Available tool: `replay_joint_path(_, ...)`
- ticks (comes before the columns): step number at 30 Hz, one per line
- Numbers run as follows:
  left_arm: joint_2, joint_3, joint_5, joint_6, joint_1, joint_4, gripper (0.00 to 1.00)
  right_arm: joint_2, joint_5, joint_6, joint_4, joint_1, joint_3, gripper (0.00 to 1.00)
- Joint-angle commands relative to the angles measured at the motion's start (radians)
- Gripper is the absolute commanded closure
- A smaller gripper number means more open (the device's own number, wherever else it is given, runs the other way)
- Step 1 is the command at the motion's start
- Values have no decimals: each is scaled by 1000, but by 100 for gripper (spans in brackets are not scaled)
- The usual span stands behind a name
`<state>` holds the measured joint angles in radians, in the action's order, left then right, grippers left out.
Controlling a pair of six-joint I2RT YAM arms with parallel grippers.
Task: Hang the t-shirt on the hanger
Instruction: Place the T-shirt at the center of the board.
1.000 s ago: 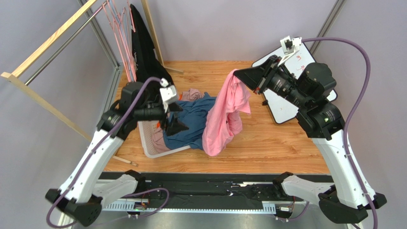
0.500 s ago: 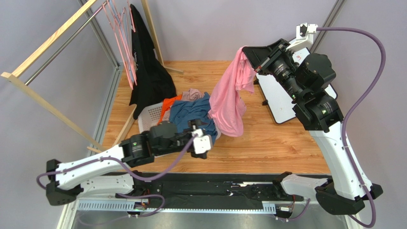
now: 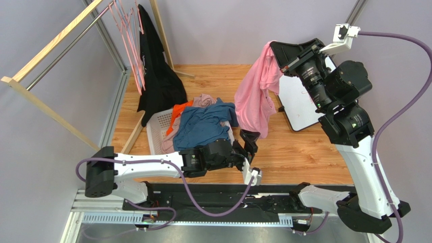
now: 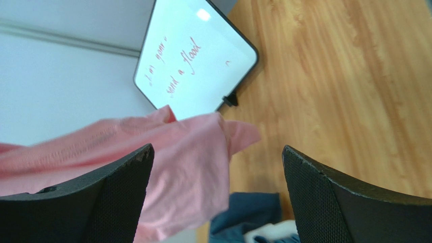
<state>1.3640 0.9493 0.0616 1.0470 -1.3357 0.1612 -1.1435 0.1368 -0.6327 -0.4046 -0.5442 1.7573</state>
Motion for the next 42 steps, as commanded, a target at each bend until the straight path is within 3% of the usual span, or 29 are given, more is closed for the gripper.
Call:
replay_joint_path(1,91,69,-31,284,-11,207,1,31,26,-13,96,-7,31,100)
replay_joint_path(7,230,172,220,363,13,274,4,71,38,7,86,-7,24,100)
replay_joint_path(11,72,120,313,245,131,213,14,123,69,66,60,-7,18,100)
replay_joint_path(12,23,102,316,217,154,174,26,146,75,77,58,-7,11,100)
replay_joint_path(14,-127,68,314,113,222,111,39,166,76,106,49,-5,5,100)
replay_joint_path(17,-305,63,284,-17,304,-63,74,182,64,114,7,0,11,100)
replay_joint_path(18,-342,69,279,-56,326,-150,100,185,51,105,-3,9,11,100)
replay_joint_path(19,-397,80,268,-89,349,-210,100,189,11,99,-10,13,5,100)
replay_joint_path(22,-482,107,184,-215,452,-408,100,203,-101,70,-30,29,-30,100)
replay_joint_path(26,-546,158,-76,-363,601,-647,100,266,-233,96,-81,30,-172,100)
replay_joint_path(30,-562,158,-290,-436,632,-854,100,333,-334,123,-122,30,-342,100)
replay_joint_path(31,-560,135,-346,-473,632,-861,94,344,-363,125,-114,32,-369,100)
replay_joint_path(32,-563,120,-447,-501,630,-833,67,350,-370,122,-87,32,-392,100)
replay_joint_path(33,-568,73,-483,-531,630,-797,18,347,-373,123,-74,30,-398,100)
replay_joint_path(34,-575,47,-511,-595,619,-751,4,341,-361,122,-62,30,-389,100)
replay_joint_path(36,-569,-3,-490,-624,574,-627,1,327,-341,140,-31,32,-361,100)
replay_joint_path(39,-519,-75,-335,-602,417,-490,1,306,-303,159,-10,30,-297,100)
replay_joint_path(42,-453,-106,-240,-604,311,-364,5,307,-298,168,0,30,-271,100)
